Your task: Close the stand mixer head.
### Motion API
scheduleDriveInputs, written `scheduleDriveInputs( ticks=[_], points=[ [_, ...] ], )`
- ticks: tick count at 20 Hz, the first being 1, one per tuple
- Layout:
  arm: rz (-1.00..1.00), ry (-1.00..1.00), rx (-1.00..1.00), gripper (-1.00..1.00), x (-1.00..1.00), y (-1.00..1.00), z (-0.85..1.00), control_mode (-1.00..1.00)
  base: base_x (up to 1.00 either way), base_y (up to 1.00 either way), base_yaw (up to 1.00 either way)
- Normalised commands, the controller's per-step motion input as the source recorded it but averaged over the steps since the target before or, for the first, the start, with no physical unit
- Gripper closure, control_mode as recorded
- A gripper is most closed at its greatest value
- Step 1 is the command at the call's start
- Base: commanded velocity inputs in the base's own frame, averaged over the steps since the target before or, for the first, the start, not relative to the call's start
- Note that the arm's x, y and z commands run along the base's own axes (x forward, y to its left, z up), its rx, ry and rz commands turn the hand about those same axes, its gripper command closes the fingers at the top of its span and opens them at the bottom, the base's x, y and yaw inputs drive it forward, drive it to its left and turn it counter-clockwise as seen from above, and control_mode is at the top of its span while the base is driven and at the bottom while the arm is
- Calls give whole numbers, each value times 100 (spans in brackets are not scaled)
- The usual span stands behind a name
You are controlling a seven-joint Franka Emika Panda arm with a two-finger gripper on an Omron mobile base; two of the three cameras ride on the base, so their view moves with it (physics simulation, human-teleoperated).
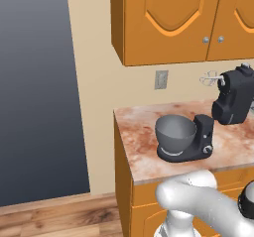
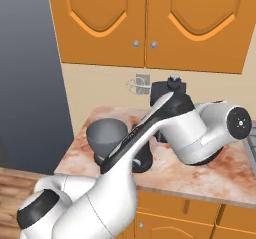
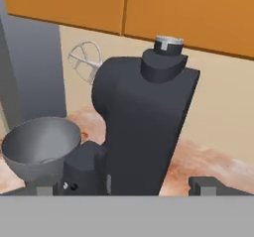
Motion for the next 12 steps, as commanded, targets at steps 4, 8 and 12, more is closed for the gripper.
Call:
scheduleDriveInputs(
  ticks=[4, 8, 12],
  points=[
    [5, -13, 0, -100, 100, -41, -2, -100, 0, 0, 0],
    [23, -9, 0, -100, 86, -10, -16, -100, 0, 0, 0],
    [59, 1, 1, -100, 74, 42, -43, -100, 0, 0, 0]
  ],
)
